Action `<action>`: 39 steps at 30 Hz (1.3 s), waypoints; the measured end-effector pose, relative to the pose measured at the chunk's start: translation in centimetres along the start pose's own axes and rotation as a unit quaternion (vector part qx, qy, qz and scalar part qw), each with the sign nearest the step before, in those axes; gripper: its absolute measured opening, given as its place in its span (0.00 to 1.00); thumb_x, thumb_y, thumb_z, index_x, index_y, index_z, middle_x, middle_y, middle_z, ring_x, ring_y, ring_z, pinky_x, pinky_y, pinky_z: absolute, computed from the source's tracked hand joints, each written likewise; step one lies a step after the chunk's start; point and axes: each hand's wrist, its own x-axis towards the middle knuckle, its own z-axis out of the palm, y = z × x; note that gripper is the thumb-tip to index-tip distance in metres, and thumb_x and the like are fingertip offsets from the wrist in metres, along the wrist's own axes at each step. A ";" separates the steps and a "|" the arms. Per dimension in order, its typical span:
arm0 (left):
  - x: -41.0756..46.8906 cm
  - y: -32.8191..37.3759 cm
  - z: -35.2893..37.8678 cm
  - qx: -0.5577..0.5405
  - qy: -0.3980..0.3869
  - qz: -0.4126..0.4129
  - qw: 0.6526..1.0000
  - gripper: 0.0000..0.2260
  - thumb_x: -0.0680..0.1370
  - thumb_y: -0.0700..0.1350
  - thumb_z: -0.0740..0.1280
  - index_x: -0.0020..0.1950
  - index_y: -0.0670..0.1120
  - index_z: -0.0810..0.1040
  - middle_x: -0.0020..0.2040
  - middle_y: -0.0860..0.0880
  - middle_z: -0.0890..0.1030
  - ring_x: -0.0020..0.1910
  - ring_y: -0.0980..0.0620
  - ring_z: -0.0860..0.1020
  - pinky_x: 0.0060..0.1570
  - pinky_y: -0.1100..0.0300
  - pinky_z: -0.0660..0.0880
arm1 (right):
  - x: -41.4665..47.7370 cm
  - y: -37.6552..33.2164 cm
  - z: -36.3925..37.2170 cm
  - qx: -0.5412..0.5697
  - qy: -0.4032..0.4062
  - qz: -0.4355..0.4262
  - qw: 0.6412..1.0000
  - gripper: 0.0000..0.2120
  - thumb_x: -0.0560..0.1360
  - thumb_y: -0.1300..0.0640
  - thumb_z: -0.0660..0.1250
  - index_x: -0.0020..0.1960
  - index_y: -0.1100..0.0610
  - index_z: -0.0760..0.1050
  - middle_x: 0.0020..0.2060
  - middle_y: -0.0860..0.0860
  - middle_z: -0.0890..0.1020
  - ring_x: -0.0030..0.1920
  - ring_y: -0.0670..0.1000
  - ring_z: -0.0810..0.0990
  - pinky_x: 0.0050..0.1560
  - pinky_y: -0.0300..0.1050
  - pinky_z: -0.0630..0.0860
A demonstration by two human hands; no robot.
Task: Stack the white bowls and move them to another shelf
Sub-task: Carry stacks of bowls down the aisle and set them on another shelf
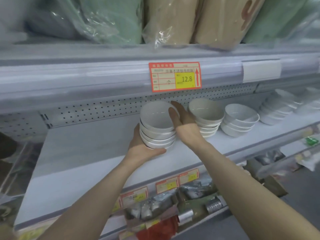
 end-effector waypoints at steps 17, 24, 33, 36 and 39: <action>-4.6 3.9 0.0 -0.115 -0.093 0.037 0.988 0.49 0.54 0.50 0.83 0.70 0.50 0.63 0.65 0.54 0.74 0.63 0.62 0.75 0.59 0.66 0.74 | -6.9 -3.0 -6.3 0.054 0.004 0.006 0.999 0.18 0.83 0.52 0.51 0.71 0.45 0.68 0.62 0.41 0.77 0.61 0.43 0.73 0.63 0.42 0.69; -7.3 7.7 5.2 -0.142 -0.184 0.087 0.969 0.45 0.57 0.48 0.84 0.69 0.57 0.63 0.64 0.69 0.73 0.65 0.65 0.73 0.60 0.67 0.73 | -10.6 0.0 -12.3 0.037 0.049 0.035 0.997 0.19 0.83 0.58 0.51 0.70 0.49 0.70 0.61 0.36 0.74 0.59 0.29 0.70 0.56 0.21 0.62; -8.9 12.8 18.4 -0.166 -0.296 0.100 0.935 0.48 0.58 0.49 0.82 0.73 0.48 0.63 0.69 0.53 0.73 0.68 0.60 0.72 0.61 0.66 0.73 | -15.9 7.8 -24.5 0.031 0.131 0.081 0.988 0.22 0.77 0.50 0.52 0.67 0.48 0.73 0.63 0.44 0.77 0.65 0.48 0.74 0.65 0.56 0.70; -9.7 15.5 24.4 -0.162 -0.328 0.111 0.924 0.45 0.58 0.45 0.84 0.70 0.52 0.64 0.65 0.62 0.76 0.64 0.68 0.73 0.58 0.69 0.73 | -17.6 10.7 -30.1 0.014 0.150 0.096 0.984 0.20 0.78 0.52 0.52 0.66 0.47 0.73 0.63 0.42 0.77 0.65 0.46 0.73 0.67 0.54 0.69; -10.8 18.5 31.1 -0.174 -0.360 0.149 0.904 0.40 0.61 0.30 0.80 0.63 0.57 0.67 0.57 0.73 0.77 0.59 0.72 0.75 0.54 0.75 0.71 | -19.4 13.5 -36.0 0.007 0.184 0.109 0.977 0.18 0.79 0.56 0.52 0.65 0.49 0.73 0.62 0.42 0.77 0.64 0.45 0.73 0.65 0.47 0.68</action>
